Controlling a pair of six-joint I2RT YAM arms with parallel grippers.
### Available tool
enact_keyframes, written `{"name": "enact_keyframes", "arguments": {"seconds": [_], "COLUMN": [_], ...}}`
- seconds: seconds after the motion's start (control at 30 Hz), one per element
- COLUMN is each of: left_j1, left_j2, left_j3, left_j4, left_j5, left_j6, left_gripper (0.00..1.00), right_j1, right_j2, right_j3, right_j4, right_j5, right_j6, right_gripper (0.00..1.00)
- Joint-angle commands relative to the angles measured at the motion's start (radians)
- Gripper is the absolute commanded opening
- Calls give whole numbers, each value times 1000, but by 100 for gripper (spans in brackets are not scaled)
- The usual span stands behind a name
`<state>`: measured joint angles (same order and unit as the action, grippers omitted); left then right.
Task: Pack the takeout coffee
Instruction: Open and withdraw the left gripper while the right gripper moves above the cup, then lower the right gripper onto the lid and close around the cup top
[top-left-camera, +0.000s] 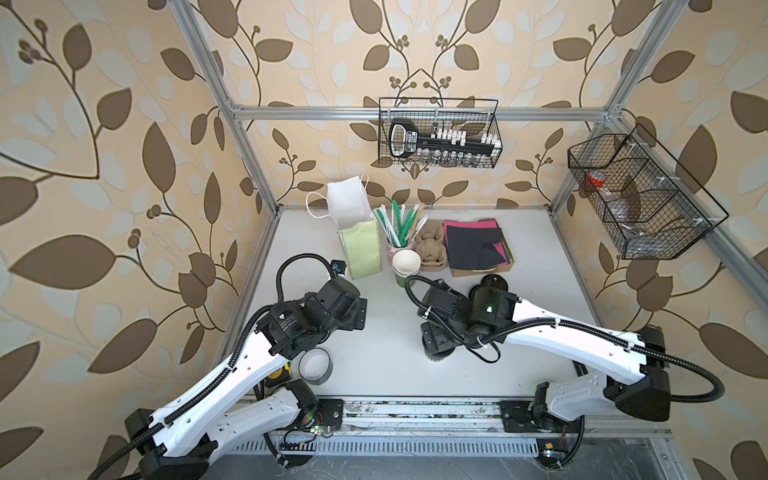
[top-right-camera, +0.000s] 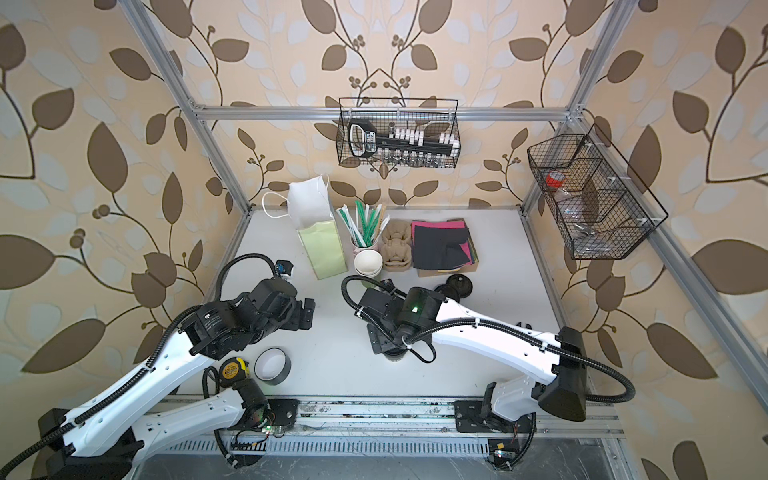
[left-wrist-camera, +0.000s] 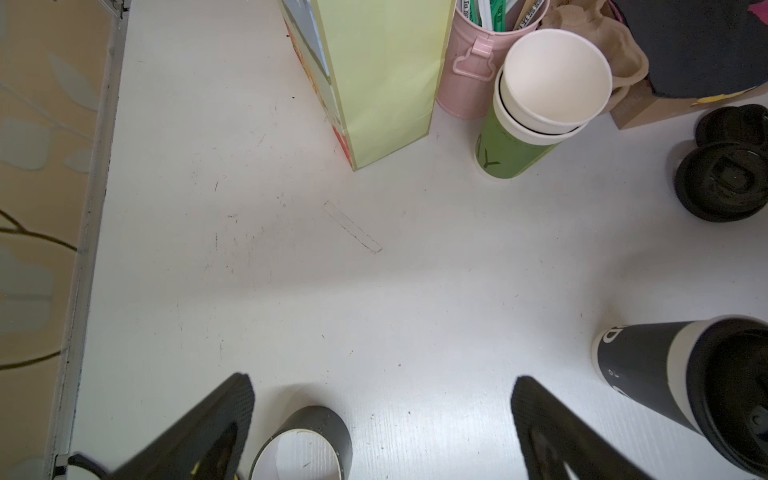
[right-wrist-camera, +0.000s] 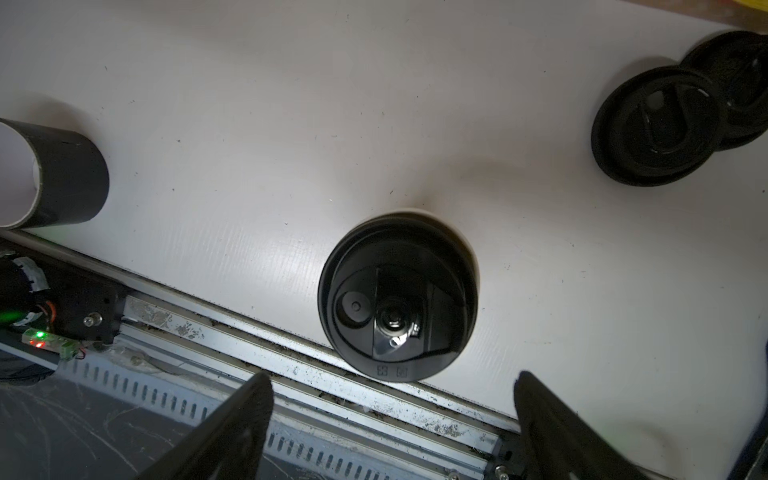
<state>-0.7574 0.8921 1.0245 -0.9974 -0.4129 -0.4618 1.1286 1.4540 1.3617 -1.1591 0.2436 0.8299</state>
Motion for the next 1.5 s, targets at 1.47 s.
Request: {"name": "enact_keyframes", "arguments": {"seconds": [1.47], "left_j1": [27], "left_j2": [26], "left_j3": [-15], "left_j4": [23], "left_j5": [12], "left_j6": [31], "left_gripper": [99], "right_j1": [2], "right_j2": [95], "right_j3": [-95], "right_j4": [59], "right_j5": [66], "right_j6": [-18], "right_gripper": [81]}}
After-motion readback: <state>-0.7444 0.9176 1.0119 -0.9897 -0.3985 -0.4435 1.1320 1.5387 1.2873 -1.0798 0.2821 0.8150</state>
